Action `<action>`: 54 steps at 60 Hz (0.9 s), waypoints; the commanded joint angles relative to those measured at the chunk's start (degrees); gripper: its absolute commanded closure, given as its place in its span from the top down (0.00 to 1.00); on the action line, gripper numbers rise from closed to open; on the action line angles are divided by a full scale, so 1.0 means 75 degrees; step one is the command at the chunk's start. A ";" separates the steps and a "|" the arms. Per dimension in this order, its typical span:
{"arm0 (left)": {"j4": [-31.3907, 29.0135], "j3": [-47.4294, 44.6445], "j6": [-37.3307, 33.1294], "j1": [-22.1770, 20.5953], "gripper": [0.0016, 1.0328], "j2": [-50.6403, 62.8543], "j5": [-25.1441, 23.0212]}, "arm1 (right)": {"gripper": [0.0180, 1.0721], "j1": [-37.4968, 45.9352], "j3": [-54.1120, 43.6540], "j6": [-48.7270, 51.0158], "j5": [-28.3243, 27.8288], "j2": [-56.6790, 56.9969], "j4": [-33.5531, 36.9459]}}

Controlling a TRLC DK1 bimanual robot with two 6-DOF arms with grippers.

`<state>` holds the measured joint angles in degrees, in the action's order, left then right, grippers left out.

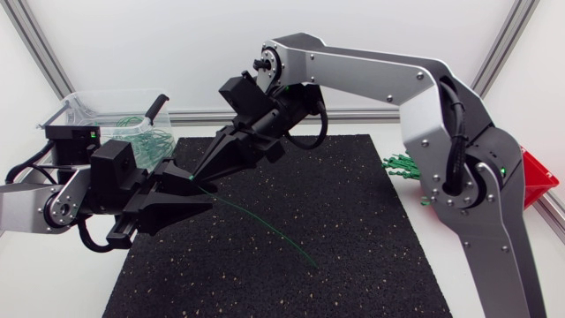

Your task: Take a green cable tie from the red box, thread the tail through the head to close it, then place it in the transparent bin on the left.

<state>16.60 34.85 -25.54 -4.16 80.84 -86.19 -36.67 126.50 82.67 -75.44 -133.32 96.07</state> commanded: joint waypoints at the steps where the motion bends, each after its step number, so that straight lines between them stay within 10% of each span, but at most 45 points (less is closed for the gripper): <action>1: 0.0083 -0.0182 -0.0028 0.0098 0.33 0.0179 -0.0578 | 0.05 -0.0057 -0.0190 0.0203 -0.0090 0.0033 0.1311; 54: 0.0083 -0.0299 -0.0005 0.0192 0.04 -0.0208 -0.0871 | 0.05 0.0025 -0.0448 0.0321 -0.0090 0.0162 0.1241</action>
<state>16.60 34.11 -25.54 -2.74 80.29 -86.63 -36.49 124.38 83.20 -75.66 -133.29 96.07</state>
